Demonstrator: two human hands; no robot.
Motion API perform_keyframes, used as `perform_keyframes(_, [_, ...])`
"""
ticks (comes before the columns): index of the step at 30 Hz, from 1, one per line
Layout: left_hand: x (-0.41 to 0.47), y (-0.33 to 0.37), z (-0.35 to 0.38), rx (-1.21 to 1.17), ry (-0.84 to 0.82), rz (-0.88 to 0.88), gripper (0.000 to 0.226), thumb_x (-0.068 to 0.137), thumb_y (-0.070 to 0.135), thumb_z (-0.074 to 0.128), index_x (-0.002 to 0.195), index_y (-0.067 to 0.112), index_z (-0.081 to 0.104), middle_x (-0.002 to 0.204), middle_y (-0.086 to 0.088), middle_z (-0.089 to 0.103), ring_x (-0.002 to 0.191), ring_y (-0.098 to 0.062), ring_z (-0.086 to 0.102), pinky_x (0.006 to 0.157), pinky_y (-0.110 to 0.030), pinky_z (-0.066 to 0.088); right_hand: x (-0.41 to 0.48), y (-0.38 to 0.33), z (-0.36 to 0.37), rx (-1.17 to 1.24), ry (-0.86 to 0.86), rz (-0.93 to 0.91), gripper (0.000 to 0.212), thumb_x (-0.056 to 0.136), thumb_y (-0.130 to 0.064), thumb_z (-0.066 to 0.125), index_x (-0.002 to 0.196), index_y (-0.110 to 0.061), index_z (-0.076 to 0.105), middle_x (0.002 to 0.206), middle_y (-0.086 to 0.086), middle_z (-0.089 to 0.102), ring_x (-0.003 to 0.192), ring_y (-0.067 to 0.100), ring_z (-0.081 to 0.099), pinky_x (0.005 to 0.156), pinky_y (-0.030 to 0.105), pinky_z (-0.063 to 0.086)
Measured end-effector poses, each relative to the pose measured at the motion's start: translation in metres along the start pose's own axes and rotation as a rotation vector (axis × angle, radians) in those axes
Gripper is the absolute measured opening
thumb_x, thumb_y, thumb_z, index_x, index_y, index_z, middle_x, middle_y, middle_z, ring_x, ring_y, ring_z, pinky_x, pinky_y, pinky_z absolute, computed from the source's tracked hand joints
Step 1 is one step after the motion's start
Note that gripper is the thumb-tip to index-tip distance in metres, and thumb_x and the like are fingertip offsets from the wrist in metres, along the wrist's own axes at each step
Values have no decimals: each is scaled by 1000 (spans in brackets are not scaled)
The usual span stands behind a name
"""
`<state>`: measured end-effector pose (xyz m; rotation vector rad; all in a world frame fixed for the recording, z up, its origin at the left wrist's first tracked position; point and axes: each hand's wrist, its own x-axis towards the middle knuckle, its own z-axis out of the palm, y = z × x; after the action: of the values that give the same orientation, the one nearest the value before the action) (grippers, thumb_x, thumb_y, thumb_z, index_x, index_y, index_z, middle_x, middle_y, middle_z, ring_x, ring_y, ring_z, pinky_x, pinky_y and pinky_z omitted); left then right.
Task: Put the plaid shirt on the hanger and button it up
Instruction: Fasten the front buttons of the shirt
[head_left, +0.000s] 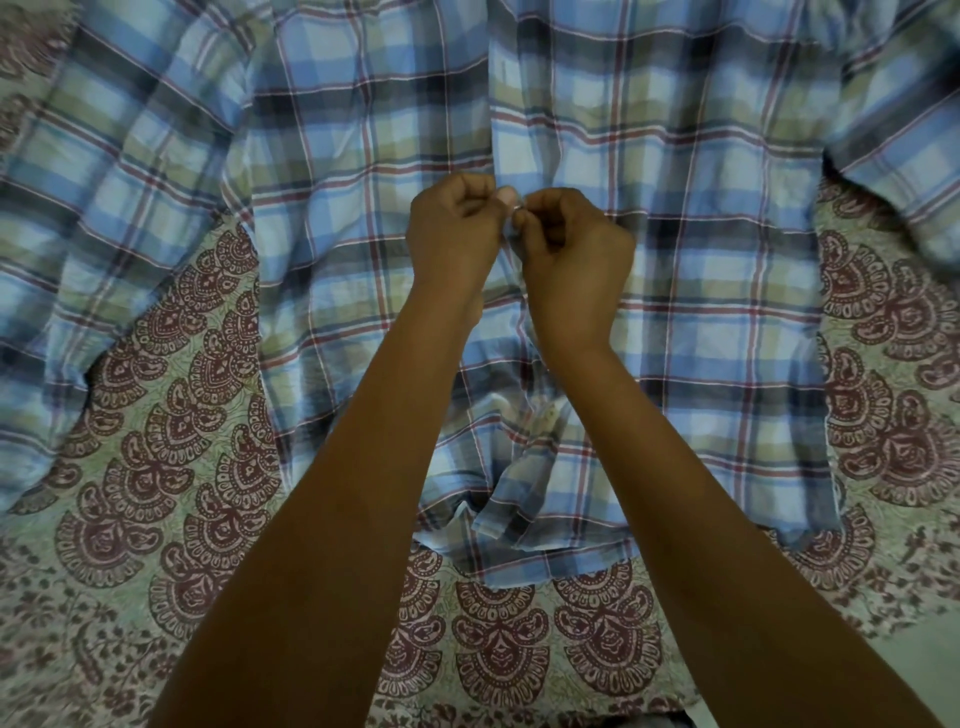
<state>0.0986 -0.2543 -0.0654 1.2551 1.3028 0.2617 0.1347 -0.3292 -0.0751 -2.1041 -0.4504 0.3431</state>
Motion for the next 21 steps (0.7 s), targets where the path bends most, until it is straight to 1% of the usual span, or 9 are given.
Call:
perform_keyframes(3, [3, -1, 1, 118, -18, 124, 22, 86, 10, 61, 69, 23, 55, 73, -2, 64, 75, -17, 62, 77, -36, 55, 2, -3, -5, -15, -11, 18, 16, 87, -19, 61, 86, -5, 68, 76, 7, 71, 68, 16, 65, 67, 29, 54])
perform_keyframes(6, [3, -3, -2, 183, -37, 242, 23, 86, 9, 60, 71, 25, 52, 69, 7, 59, 68, -6, 57, 68, -23, 49, 12, -8, -12, -4, -64, 88, 15, 85, -18, 63, 78, -7, 69, 72, 3, 69, 64, 10, 61, 61, 18, 47])
perform_keyframes(8, [4, -6, -4, 138, -51, 268, 24, 86, 7, 59, 71, 25, 53, 67, 7, 59, 64, -5, 56, 65, -22, 46, 25, -8, -15, 25, -150, 193, 14, 81, -14, 64, 71, -6, 69, 65, 4, 66, 61, 13, 60, 62, 24, 50])
perform_keyframes(10, [4, -8, -5, 71, -61, 251, 21, 88, 7, 59, 73, 22, 55, 67, 3, 60, 59, -5, 55, 62, -21, 47, 39, -10, -17, 125, -235, 330, 17, 78, -10, 65, 65, 0, 68, 62, 14, 65, 58, 20, 62, 63, 35, 56])
perform_keyframes(11, [3, -8, -5, 38, -69, 235, 18, 89, 7, 58, 75, 18, 56, 66, 2, 59, 54, -2, 54, 60, -19, 47, 44, -12, -19, 194, -272, 408, 19, 78, -8, 66, 63, 3, 66, 62, 17, 64, 55, 19, 62, 62, 34, 57])
perform_keyframes(14, [3, -5, -3, -8, -105, 220, 11, 90, 5, 57, 82, 13, 56, 68, 1, 58, 52, 2, 52, 58, -16, 46, 57, -16, -25, 273, -388, 572, 20, 80, -5, 67, 60, -5, 61, 61, 8, 61, 50, 10, 59, 55, 18, 54])
perform_keyframes(16, [4, -5, -6, 34, -142, 296, 15, 88, 5, 58, 84, 18, 53, 72, 5, 57, 60, 2, 54, 63, -17, 47, 63, -12, -28, 264, -440, 616, 19, 80, -6, 67, 63, -7, 60, 65, 7, 61, 56, 12, 60, 58, 18, 55])
perform_keyframes(18, [4, -5, -9, 181, -184, 416, 19, 86, 6, 60, 95, 17, 49, 73, 7, 55, 66, -2, 55, 66, -15, 48, 67, -9, -28, 265, -454, 645, 19, 81, -6, 67, 64, -6, 59, 66, 7, 61, 59, 14, 60, 61, 20, 55])
perform_keyframes(21, [3, -7, -8, 344, -124, 517, 34, 82, 8, 64, 110, 9, 45, 68, 1, 57, 57, -6, 53, 58, -12, 45, 63, -5, -22, 281, -434, 658, 21, 81, -2, 65, 61, -3, 58, 65, 11, 60, 58, 17, 60, 58, 21, 55])
